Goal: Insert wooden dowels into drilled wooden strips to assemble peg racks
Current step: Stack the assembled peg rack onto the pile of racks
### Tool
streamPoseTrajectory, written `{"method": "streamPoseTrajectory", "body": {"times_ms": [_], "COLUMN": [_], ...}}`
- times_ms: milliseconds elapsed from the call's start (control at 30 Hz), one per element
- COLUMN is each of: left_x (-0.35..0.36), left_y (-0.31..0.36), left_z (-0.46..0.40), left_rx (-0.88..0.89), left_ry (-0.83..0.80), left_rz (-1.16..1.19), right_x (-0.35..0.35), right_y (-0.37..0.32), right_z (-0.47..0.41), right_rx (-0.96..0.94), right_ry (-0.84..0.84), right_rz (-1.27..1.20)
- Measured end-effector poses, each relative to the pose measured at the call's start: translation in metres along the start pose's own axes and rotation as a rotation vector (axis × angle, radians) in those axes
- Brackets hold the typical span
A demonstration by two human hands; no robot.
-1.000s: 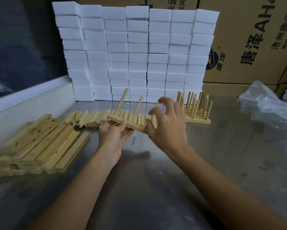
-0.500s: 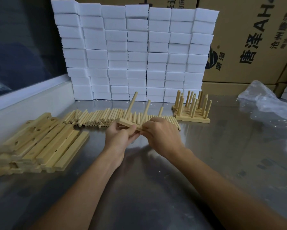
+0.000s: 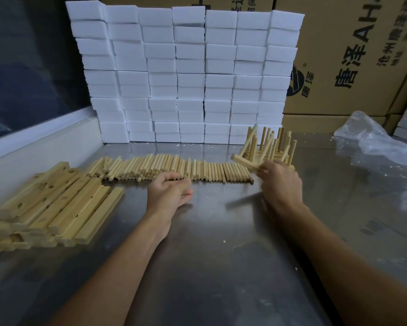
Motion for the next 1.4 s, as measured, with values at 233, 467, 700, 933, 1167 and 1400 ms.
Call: {"method": "streamPoseTrajectory", "body": {"times_ms": [233, 467, 700, 933, 1167, 1400], "left_x": [-0.001, -0.001, 0.001, 0.002, 0.003, 0.003], "left_y": [-0.001, 0.000, 0.000, -0.001, -0.001, 0.001], "left_z": [-0.001, 0.001, 0.001, 0.000, 0.001, 0.005], "left_rx": [-0.021, -0.019, -0.005, -0.002, 0.000, -0.008], "left_ry": [-0.013, -0.026, -0.035, -0.039, -0.036, -0.034], "left_rz": [0.020, 0.029, 0.016, 0.024, 0.011, -0.017], "right_x": [-0.001, 0.007, 0.012, 0.025, 0.036, 0.047], "right_y": [0.051, 0.065, 0.068, 0.069, 0.072, 0.078], "right_z": [-0.005, -0.005, -0.009, -0.015, -0.021, -0.029], "right_rx": [0.237, 0.310, 0.317, 0.292, 0.237, 0.229], "right_ry": [0.001, -0.034, -0.043, -0.101, -0.189, -0.246], "right_rz": [0.084, 0.119, 0.085, 0.063, 0.112, 0.125]}}
Point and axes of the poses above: each hand's wrist, its own z-axis away from the middle knuckle, its own x-axis out of the palm, y = z × x, the point moved 9 cm from there along -z, towards the middle knuckle, and after that the axes turned 4 degrees about -z, right-handed, at the moved point
